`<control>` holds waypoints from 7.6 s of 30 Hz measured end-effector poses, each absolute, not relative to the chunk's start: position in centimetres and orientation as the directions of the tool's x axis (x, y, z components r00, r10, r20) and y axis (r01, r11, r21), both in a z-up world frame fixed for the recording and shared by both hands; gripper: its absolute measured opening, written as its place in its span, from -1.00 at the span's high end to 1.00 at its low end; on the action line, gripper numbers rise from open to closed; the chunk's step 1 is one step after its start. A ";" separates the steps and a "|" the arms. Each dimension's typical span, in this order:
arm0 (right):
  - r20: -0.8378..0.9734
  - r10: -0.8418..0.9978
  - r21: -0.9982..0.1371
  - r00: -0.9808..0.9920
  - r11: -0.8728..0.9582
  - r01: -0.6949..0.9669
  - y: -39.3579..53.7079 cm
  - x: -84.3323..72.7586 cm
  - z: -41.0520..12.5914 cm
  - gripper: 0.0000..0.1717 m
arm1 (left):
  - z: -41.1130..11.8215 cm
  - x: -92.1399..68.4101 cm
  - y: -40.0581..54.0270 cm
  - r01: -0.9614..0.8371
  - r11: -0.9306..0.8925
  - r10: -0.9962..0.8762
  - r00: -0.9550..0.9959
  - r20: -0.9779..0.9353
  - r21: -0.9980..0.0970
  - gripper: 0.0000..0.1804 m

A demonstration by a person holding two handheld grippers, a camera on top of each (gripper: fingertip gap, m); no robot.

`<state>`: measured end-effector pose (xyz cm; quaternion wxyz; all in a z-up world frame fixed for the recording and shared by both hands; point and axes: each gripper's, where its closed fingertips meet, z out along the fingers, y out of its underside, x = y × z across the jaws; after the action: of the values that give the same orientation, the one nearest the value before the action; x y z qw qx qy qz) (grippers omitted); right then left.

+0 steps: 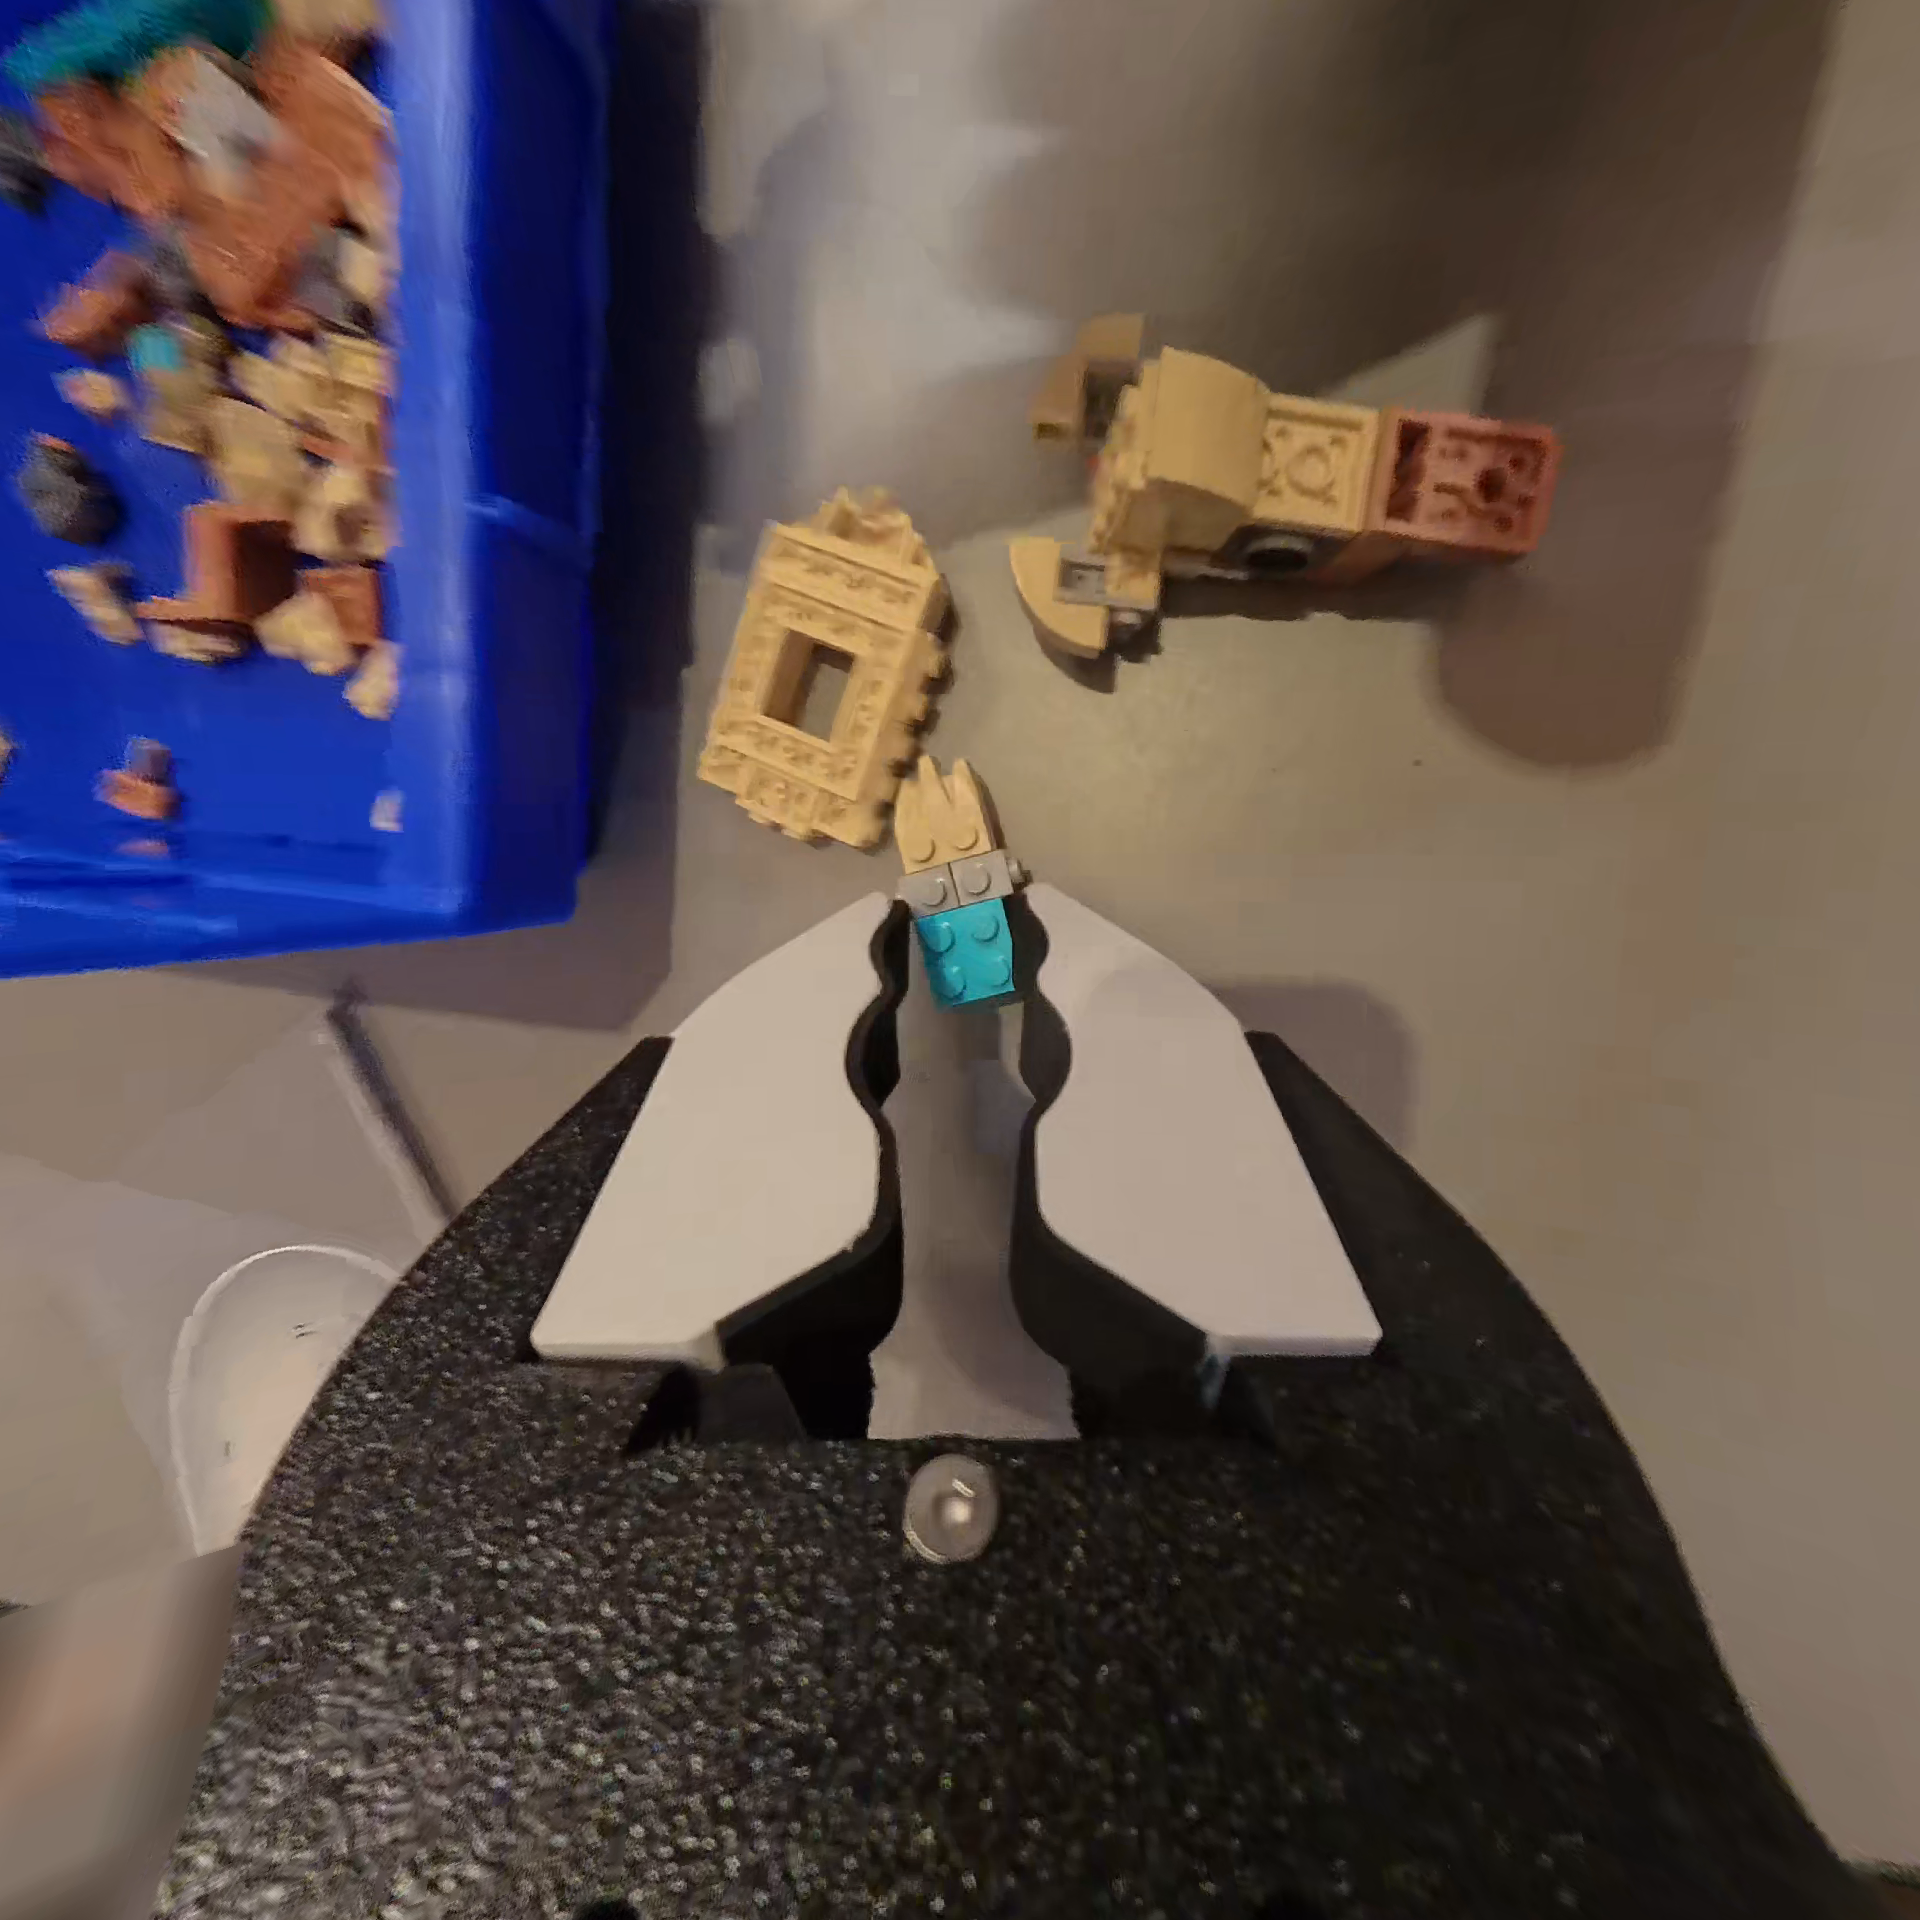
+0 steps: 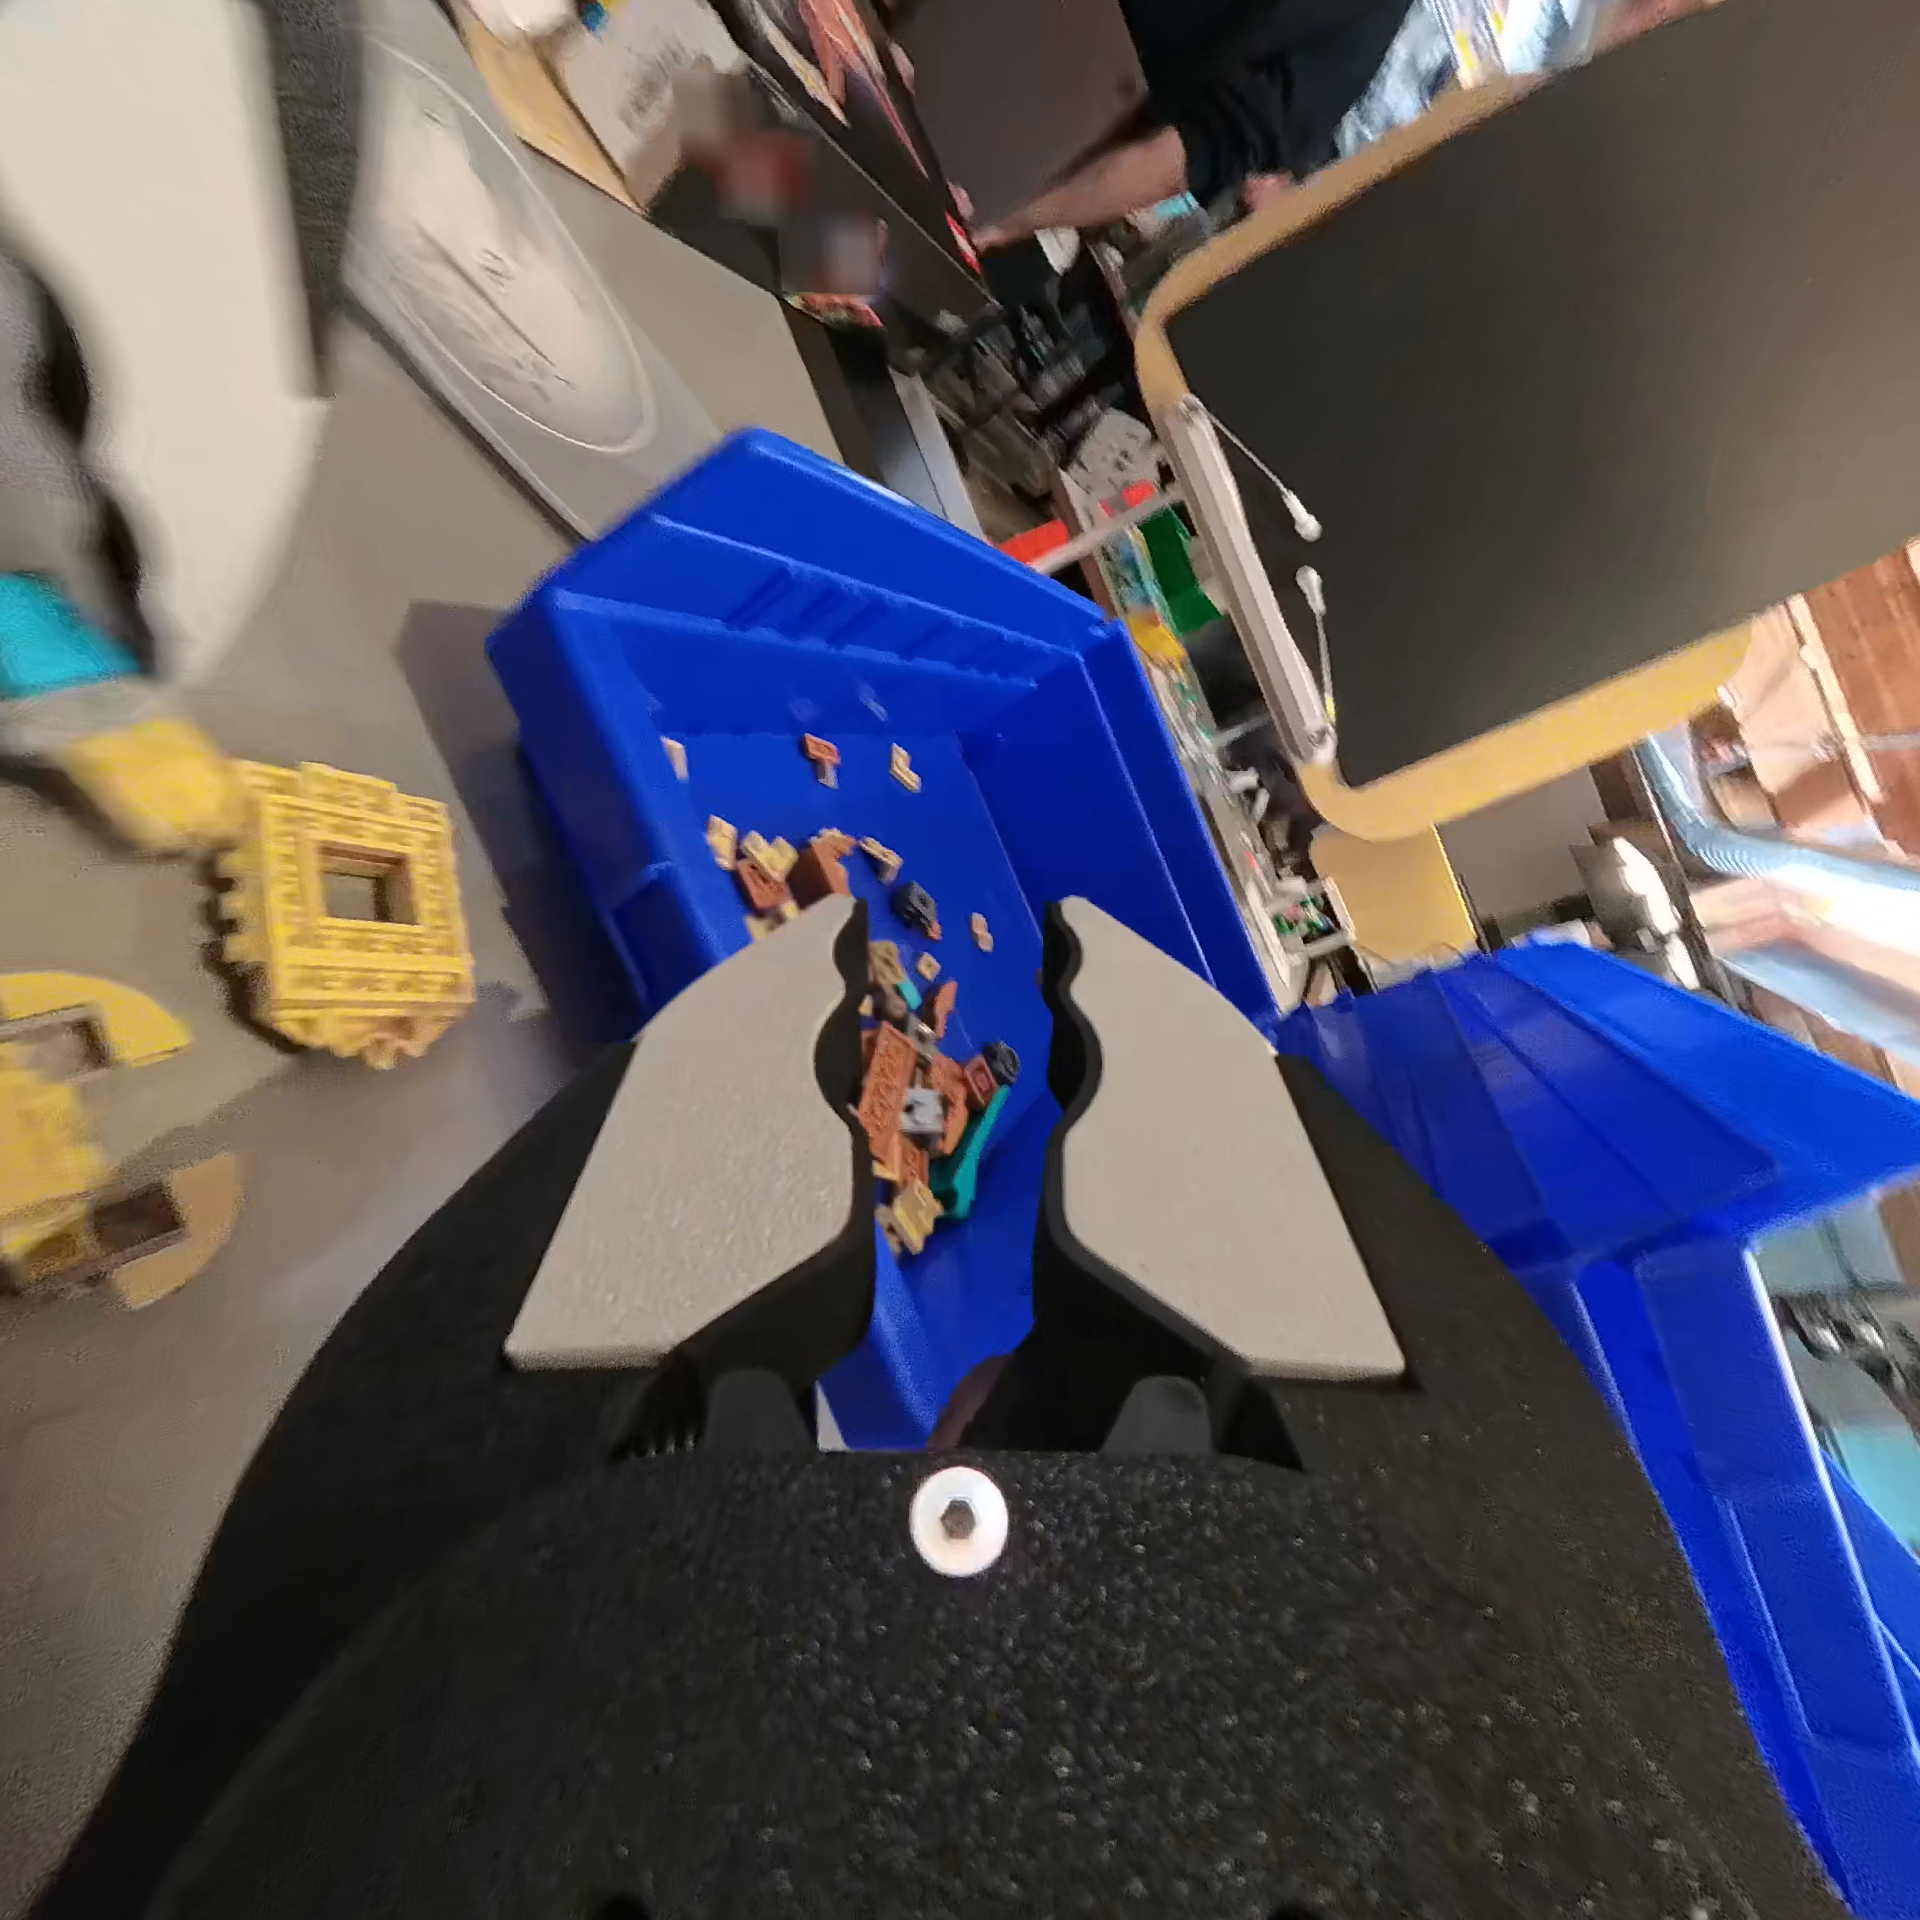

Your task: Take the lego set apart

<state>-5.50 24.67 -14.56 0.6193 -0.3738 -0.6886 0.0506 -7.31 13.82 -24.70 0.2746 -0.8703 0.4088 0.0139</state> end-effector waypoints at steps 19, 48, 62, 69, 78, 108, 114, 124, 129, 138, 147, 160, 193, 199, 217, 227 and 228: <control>0.998 -0.059 0.055 0.019 0.981 0.184 17.8 -6.2 -14.5 0.63 | -15.4 -5.6 16.7 -0.736 -0.136 -0.510 0.626 -0.590 -0.664 0.80; 0.760 0.588 -0.635 0.276 0.762 0.124 19.3 -6.0 -9.5 0.91 | -9.2 -4.8 17.1 -0.124 0.012 -0.511 0.852 -0.112 -0.992 0.75; 0.735 0.582 -0.650 0.348 0.750 0.119 18.9 -6.0 -9.2 0.91 | -7.9 -4.5 17.2 -0.010 0.124 -0.492 0.868 -0.070 -0.992 0.81; 0.742 0.565 -0.633 0.360 0.768 0.099 18.5 -5.9 -8.8 0.91 | -7.5 -4.3 16.8 -0.021 0.160 -0.499 0.861 -0.099 -0.987 0.82; 0.770 0.627 -0.630 0.115 0.776 -0.013 16.7 -5.7 -9.7 0.77 | -7.1 -4.2 15.5 -0.285 0.247 -0.453 0.811 -0.371 -0.926 0.82; 0.617 0.763 -0.787 -0.193 0.596 -0.158 13.8 -3.8 -9.4 0.80 | -7.7 -1.7 13.2 -0.336 0.308 -0.594 0.663 -0.455 -0.890 0.82; 0.609 0.766 -0.793 -0.204 0.589 -0.154 13.6 -4.0 -9.7 0.79 | -7.8 -1.5 13.3 -0.338 0.321 -0.588 0.661 -0.466 -0.885 0.81; 0.643 0.713 -0.762 -0.278 0.633 -0.139 13.6 -3.0 -10.2 0.78 | -7.9 -1.1 12.9 -0.386 0.342 -0.583 0.627 -0.516 -0.856 0.83; 0.622 0.705 -0.780 -0.340 0.598 -0.186 13.4 -1.2 -9.1 0.72 | -8.5 -1.2 12.9 -0.493 0.340 -0.550 0.587 -0.594 -0.801 0.83; 0.650 0.642 -0.742 -0.407 0.651 -0.157 12.5 -1.0 -10.6 0.73 | -10.8 0.0 12.8 -0.626 0.336 -0.563 0.465 -0.683 -0.703 0.82; 0.700 0.574 -0.677 -0.425 0.722 -0.142 12.1 -0.9 -11.7 0.81 | -11.6 0.1 12.6 -0.656 0.313 -0.590 0.432 -0.682 -0.687 0.83; 0.631 0.595 -0.748 -0.498 0.638 -0.184 11.3 0.3 -10.6 0.82 | -10.7 1.1 11.7 -0.569 0.349 -0.634 0.441 -0.635 -0.744 0.82; 0.566 0.753 -0.813 -0.335 0.578 -0.075 13.5 -2.6 -9.4 0.62 | -5.8 -1.3 11.1 -0.185 0.366 -0.675 0.622 -0.397 -0.912 0.83; 0.555 0.768 -0.826 -0.320 0.554 -0.104 11.7 -2.9 -8.7 0.80 | -5.9 -0.9 10.7 -0.151 0.351 -0.717 0.592 -0.369 -0.924 0.83; 0.380 0.878 -0.921 -0.291 0.331 -0.204 11.1 -3.3 -7.0 0.81 | -5.5 -0.7 11.4 -0.041 0.305 -0.740 0.619 -0.264 -0.952 0.75; 0.533 0.807 -0.846 -0.255 0.521 -0.118 12.1 -3.4 -8.5 0.76 | -5.6 -1.2 12.0 -0.155 0.351 -0.639 0.681 -0.357 -0.923 0.76; 0.564 0.786 -0.824 -0.252 0.556 -0.108 12.6 -3.1 -8.7 0.74 | -5.6 -1.4 12.1 -0.189 0.358 -0.617 0.687 -0.384 -0.914 0.77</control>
<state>-3.14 12.60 -8.68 0.5589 -0.2486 -0.6826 0.3999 -1.36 12.08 -5.58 0.7374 -0.5477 0.3679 -0.1449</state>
